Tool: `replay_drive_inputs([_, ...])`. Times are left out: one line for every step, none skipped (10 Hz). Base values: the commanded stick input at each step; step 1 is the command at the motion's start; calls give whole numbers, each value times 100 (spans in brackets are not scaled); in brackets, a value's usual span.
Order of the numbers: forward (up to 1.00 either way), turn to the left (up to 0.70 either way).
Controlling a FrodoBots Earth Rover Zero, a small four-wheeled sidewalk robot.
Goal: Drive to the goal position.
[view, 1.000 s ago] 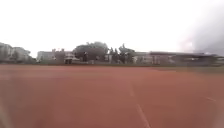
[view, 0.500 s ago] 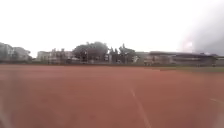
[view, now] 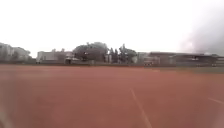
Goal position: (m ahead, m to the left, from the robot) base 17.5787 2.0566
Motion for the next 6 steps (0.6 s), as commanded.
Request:
replay_drive_inputs([30,0])
replay_drive_inputs([30,0])
replay_drive_inputs([30,0])
replay_drive_inputs([30,0])
replay_drive_inputs([30,0])
replay_drive_inputs([30,0])
